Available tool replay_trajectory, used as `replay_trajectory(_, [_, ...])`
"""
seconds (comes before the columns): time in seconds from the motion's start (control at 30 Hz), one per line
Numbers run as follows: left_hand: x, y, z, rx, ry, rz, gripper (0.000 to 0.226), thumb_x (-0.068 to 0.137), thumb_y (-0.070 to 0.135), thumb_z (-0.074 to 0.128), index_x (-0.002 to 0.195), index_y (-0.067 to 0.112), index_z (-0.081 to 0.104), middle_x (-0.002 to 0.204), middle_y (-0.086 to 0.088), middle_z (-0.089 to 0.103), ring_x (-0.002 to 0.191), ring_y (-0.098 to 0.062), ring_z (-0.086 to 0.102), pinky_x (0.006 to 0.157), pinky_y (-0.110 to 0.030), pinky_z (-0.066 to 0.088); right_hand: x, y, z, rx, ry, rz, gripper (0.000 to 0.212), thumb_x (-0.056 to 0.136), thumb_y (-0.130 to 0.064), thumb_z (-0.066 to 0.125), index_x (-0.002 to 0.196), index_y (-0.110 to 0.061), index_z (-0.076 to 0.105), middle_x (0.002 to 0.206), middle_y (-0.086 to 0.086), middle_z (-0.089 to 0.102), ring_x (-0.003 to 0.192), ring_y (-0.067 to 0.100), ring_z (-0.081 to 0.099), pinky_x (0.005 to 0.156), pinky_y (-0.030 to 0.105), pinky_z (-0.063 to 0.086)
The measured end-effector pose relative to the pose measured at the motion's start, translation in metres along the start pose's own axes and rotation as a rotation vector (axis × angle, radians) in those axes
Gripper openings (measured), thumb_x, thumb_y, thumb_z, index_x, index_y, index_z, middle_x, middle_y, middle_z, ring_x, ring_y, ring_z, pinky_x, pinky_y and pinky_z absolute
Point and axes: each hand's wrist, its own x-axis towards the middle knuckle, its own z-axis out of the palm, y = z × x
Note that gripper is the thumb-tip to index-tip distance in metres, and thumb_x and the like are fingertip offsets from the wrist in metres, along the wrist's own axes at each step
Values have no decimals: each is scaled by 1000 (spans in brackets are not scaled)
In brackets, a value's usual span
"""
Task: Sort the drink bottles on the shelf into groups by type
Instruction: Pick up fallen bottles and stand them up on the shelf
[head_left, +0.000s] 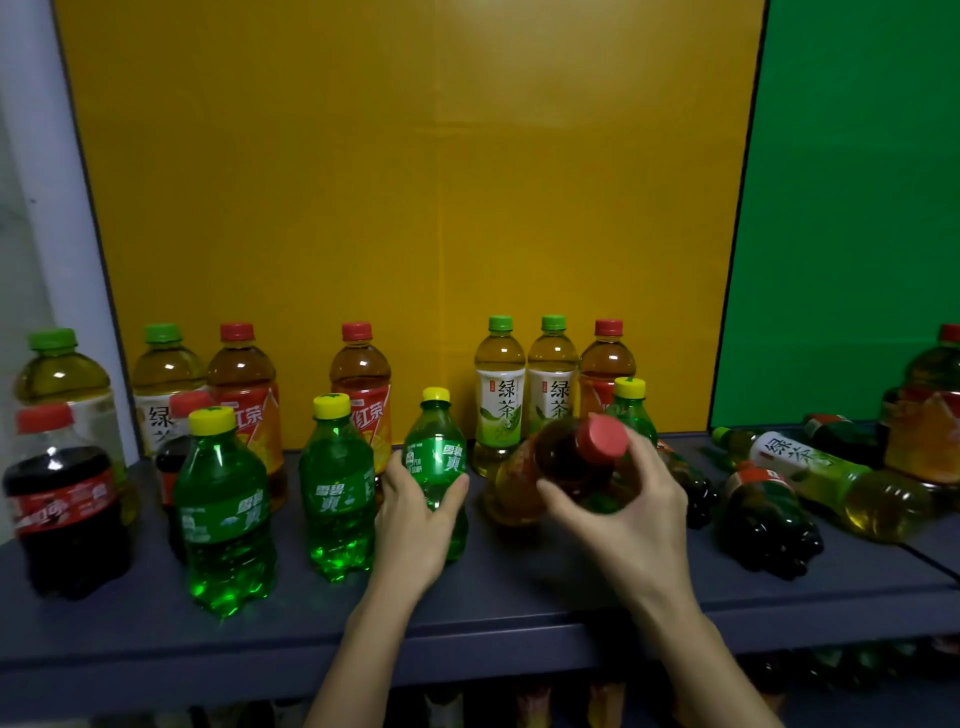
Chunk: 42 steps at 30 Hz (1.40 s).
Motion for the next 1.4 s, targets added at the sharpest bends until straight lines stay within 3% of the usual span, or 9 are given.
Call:
replay_trajectory(0.4, [-7, -12, -4, -220, -55, 154, 83, 83, 14, 65, 143, 11, 6, 145, -5, 27, 131, -11, 30, 105, -20, 26, 53, -12, 37, 117, -84, 147, 57, 72, -37, 75, 122, -22, 54, 104, -10, 60, 96, 3, 57, 78, 7, 45])
replay_trajectory(0.53, [-6, -16, 0, -140, -59, 166, 81, 84, 12, 64, 142, 4, 7, 143, -7, 25, 124, -2, 22, 90, 7, 14, 49, -6, 40, 155, -122, 154, 57, 75, -38, 72, 125, -24, 50, 114, -5, 61, 101, 3, 56, 81, 7, 45])
replay_trajectory(0.63, [-4, -19, 2, -103, -19, 164, 78, 82, 13, 66, 140, -1, 14, 143, -13, 31, 126, -10, 29, 92, 1, 15, 47, -6, 42, 143, -125, 156, 59, 76, -39, 70, 128, -23, 47, 117, -4, 60, 105, 5, 56, 90, 22, 49])
replay_trajectory(0.8, [-22, -14, -9, -63, 10, 137, 77, 85, 17, 63, 146, 9, 16, 148, -8, 30, 135, -21, 31, 102, -17, 21, 37, -14, 28, -12, -149, 114, 54, 82, -39, 64, 130, -22, 48, 109, -13, 58, 101, -1, 55, 88, 17, 46])
replay_trajectory(0.9, [-49, 1, -14, -6, 191, 273, 61, 86, 8, 60, 140, 10, 33, 143, -5, 37, 132, -18, 34, 104, -19, 23, 22, -9, 4, -147, -135, 79, 42, 84, -33, 63, 124, -20, 56, 115, -6, 64, 105, 7, 59, 93, 29, 50])
replay_trajectory(1.0, [-69, 23, -4, -68, 288, 512, 29, 87, 12, 56, 117, 12, 55, 114, 3, 54, 112, -5, 46, 97, -7, 29, 16, -2, -29, -241, -92, 55, 23, 86, -24, 63, 108, -20, 65, 101, -8, 68, 93, 5, 63, 86, 29, 53])
replay_trajectory(1.17, [-75, 70, 45, -116, 31, 638, 20, 86, 31, 44, 99, 22, 57, 95, 13, 55, 91, -1, 52, 78, -13, 41, 35, 23, -98, -377, -32, 166, 14, 89, -17, 58, 98, -20, 68, 89, -7, 67, 84, 8, 61, 80, 27, 50])
replay_trajectory(1.3, [-70, 104, 101, 4, -134, 613, 32, 87, 42, 37, 106, 22, 53, 104, 11, 53, 101, -3, 47, 82, -14, 33, 57, 69, -143, -594, -126, 359, 23, 90, -31, 55, 104, -16, 65, 103, 6, 69, 93, 21, 62, 78, 28, 43])
replay_trajectory(1.4, [-61, 123, 141, 77, -184, 528, 27, 94, 32, 41, 114, 15, 49, 114, 4, 50, 110, -13, 45, 84, -18, 31, 65, 100, -157, -677, -298, 486, 41, 89, -47, 50, 107, -12, 59, 109, 13, 66, 101, 30, 59, 81, 32, 43])
